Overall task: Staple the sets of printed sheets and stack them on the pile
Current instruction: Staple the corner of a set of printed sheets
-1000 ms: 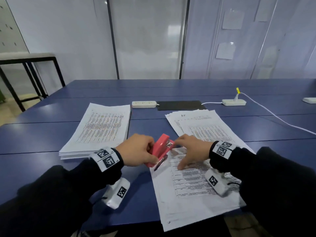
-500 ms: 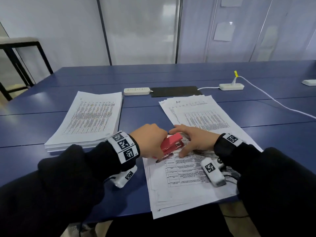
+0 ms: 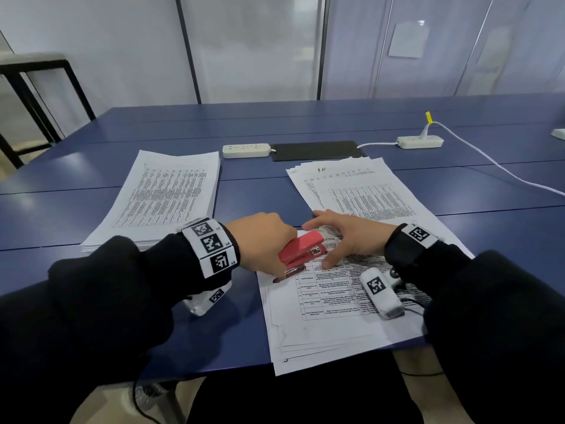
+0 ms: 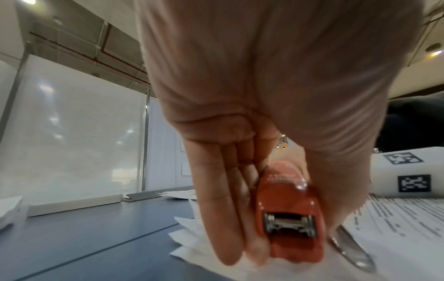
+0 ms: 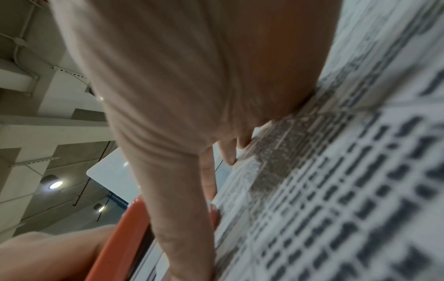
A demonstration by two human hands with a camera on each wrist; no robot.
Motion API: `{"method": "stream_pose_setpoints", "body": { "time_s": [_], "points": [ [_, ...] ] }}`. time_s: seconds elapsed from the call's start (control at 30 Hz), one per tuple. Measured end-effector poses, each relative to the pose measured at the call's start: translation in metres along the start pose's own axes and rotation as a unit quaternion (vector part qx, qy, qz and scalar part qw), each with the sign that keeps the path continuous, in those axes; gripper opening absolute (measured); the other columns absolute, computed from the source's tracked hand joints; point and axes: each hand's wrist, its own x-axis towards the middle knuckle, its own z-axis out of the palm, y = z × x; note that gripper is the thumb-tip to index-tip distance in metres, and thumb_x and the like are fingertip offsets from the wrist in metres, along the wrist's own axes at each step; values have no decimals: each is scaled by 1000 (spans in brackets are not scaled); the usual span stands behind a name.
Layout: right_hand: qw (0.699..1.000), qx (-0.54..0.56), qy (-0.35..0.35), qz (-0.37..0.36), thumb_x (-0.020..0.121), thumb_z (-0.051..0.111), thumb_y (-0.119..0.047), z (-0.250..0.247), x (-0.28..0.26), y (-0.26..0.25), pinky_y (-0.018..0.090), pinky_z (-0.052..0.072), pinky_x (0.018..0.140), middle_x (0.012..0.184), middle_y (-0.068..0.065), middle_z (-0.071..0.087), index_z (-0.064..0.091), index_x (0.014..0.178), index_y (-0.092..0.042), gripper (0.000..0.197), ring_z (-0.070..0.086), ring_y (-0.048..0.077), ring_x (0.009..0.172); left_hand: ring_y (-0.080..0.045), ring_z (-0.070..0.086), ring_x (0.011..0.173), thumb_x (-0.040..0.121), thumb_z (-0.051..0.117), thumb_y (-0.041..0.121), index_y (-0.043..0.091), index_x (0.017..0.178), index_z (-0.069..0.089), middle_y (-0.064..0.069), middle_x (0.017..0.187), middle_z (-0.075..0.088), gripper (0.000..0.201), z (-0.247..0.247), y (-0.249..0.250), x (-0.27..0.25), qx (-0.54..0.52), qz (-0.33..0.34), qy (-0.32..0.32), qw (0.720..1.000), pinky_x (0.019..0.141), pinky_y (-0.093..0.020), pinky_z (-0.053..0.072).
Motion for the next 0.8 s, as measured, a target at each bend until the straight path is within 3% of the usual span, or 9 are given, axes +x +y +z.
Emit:
{"method": "stream_pose_setpoints", "body": {
  "time_s": [0.07,0.17,0.37,0.53,0.6,0.7,0.73,0.8],
  "points": [
    [1000,-2,2,-3,65,98,-25,-1,-4,-5,40,23,126,154,-14,34,57,141,-39,87,31,14,149,-23,62,70,78,75,43,17,88,61,2,71,59,31,-1,0,1,-7,-19,-19,1000,57,-29,48],
    [1000,1,3,-2,68,96,-19,-1,-7,-10,41,24,124,160,0,34,59,139,-36,82,34,18,147,-24,64,68,74,75,38,17,87,65,-1,72,63,27,0,-1,0,-21,-36,-31,999,55,-28,49],
    [1000,10,10,10,63,99,-26,1,-4,-6,40,26,125,153,-19,31,56,143,-38,91,31,14,150,-24,57,70,87,66,49,22,93,51,6,71,50,31,3,-2,-2,-3,8,5,1000,60,-29,44],
    [1000,-5,2,1,65,98,-28,-1,-5,-9,44,25,124,160,-3,34,59,138,-41,83,35,18,147,-25,65,70,82,69,41,16,91,65,-1,74,63,27,4,-1,-5,-28,-35,-17,999,57,-30,50],
    [1000,-8,-2,7,57,99,-41,0,-5,-8,46,23,125,164,-6,30,59,134,-50,87,31,18,150,-25,63,71,86,65,43,17,94,60,0,75,59,28,5,-1,-7,-25,-28,-6,999,59,-30,50],
    [1000,-7,-5,13,30,93,-73,2,-1,-1,45,22,127,168,-14,20,57,128,-60,105,24,15,154,-24,60,72,86,66,45,21,100,55,4,75,53,30,5,-1,-7,-15,-2,2,1000,63,-33,52],
    [1000,-9,-6,13,27,91,-77,2,1,2,45,21,127,169,-14,18,56,129,-60,109,22,15,155,-24,60,73,85,67,46,21,101,55,4,75,53,32,4,-1,-7,-10,2,-2,1000,62,-33,51],
    [1000,-19,-11,8,33,94,-72,2,0,0,46,18,128,170,-12,17,55,131,-60,106,20,16,156,-23,59,72,84,68,46,18,99,57,4,75,54,33,3,0,-7,-13,-9,-15,1000,58,-30,47]
  ]
}}
